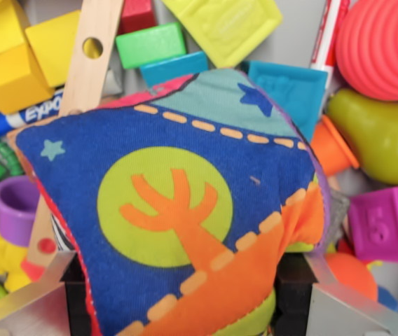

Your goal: Pick an object from the bin

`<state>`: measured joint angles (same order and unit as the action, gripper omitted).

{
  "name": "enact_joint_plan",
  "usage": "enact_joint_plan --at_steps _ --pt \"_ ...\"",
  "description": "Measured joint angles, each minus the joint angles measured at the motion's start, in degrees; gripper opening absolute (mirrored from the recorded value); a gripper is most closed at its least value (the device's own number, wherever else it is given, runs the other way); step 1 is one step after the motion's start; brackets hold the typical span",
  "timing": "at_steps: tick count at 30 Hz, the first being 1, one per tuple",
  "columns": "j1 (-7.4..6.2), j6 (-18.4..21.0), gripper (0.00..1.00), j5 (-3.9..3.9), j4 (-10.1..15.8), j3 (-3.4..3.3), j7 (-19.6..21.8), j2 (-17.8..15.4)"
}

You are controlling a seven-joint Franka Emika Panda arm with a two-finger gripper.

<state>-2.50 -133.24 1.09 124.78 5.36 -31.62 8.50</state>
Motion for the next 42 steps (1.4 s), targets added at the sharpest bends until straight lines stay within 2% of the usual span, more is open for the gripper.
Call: enact_joint_plan --at_steps 23,42 --pt "0.0 13.1 0.0 -0.77 -6.3 0.0 -0.53 -6.85" --pt "0.0 21.06 0.0 -0.95 -11.94 0.0 -0.7 -9.14"
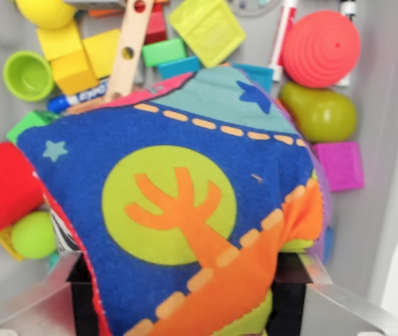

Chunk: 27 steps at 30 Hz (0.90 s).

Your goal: Pick an object from the bin

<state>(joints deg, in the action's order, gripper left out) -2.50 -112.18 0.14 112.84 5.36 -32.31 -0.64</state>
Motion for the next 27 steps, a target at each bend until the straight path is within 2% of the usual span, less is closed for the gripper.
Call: enact_joint_plan --at_steps 11,27 --pt "0.0 2.11 0.0 -0.03 -1.71 -0.01 -0.03 -0.41" --pt "0.0 2.18 0.0 -0.03 -1.78 -0.01 -0.03 -0.42"
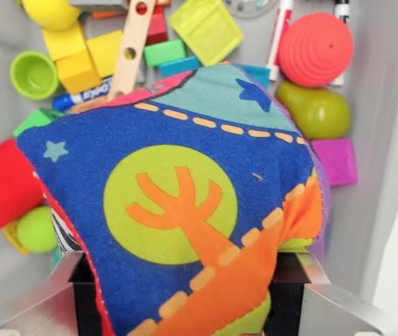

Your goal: Pick an object from the bin

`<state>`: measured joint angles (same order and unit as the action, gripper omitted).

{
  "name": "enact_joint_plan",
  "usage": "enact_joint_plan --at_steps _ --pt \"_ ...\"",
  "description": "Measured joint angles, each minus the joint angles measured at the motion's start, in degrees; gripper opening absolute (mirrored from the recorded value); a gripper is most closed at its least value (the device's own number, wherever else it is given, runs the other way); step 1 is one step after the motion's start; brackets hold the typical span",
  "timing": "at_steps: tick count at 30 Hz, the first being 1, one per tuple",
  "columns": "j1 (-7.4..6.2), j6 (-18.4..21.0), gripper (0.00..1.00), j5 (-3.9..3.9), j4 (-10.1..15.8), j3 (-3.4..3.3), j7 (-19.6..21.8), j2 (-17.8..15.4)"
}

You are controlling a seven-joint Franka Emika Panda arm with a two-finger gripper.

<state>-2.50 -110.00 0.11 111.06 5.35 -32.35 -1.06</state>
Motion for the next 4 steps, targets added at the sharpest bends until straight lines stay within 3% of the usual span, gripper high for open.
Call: enact_joint_plan --at_steps 4 --pt "0.0 0.0 0.0 0.0 0.0 0.0 0.0 0.0"
